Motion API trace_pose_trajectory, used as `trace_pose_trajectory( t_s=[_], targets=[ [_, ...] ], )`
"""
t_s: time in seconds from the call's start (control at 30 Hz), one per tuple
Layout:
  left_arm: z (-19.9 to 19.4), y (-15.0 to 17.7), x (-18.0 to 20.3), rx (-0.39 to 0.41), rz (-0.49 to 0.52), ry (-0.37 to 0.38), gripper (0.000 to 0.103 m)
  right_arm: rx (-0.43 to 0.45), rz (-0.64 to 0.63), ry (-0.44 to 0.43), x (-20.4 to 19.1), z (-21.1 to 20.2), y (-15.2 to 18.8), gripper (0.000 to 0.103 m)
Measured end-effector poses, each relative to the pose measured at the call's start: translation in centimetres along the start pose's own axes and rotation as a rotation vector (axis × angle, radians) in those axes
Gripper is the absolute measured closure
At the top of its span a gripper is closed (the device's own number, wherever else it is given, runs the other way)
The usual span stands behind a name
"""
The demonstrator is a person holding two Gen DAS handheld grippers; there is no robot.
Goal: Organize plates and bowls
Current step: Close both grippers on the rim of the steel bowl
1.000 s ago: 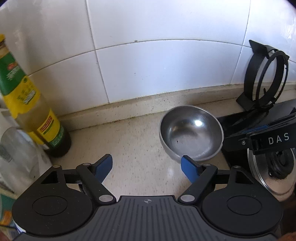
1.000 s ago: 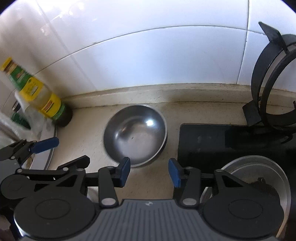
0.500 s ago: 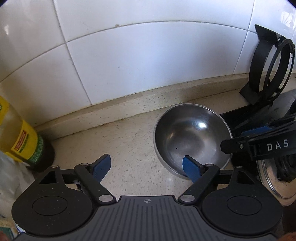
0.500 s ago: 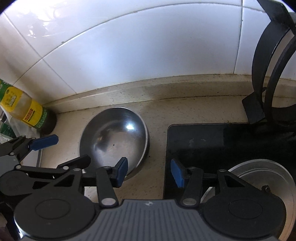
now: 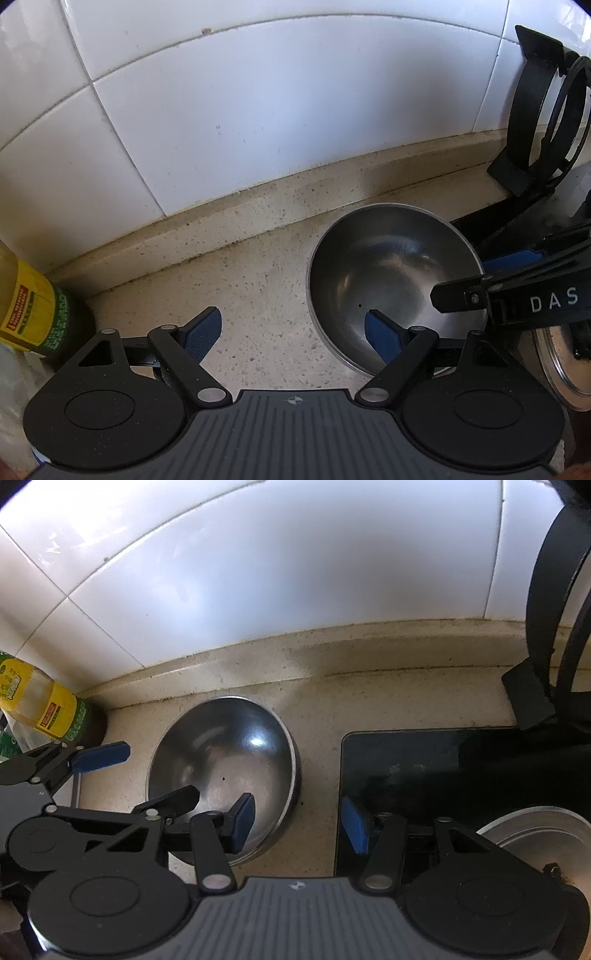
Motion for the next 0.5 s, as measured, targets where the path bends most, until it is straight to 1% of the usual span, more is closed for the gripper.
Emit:
trace_pose_trajectory(
  t_s=[0.27,0.5],
  targets=[
    [1.2,-0.4,0.0,-0.009,0.004,-0.002,0.016,-0.021,-0.002,0.0,0.2,1.0,0.0,0.031],
    [2.0,-0.3,-0.2,-0.023,0.005,0.001,0.016,-0.017,-0.015,-0.002,-0.1,1.4,0.1,0.031]
  ],
)
Point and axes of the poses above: each gripper's, at about its wrist camera, not at the fingertips, and z roughly the way its jaws point, x to its right, y to its underside, the point moved 2 cm from there along z, roughly the way its jaws point, and after that the axes turned 1 degree about x, right-handed, at the moved point
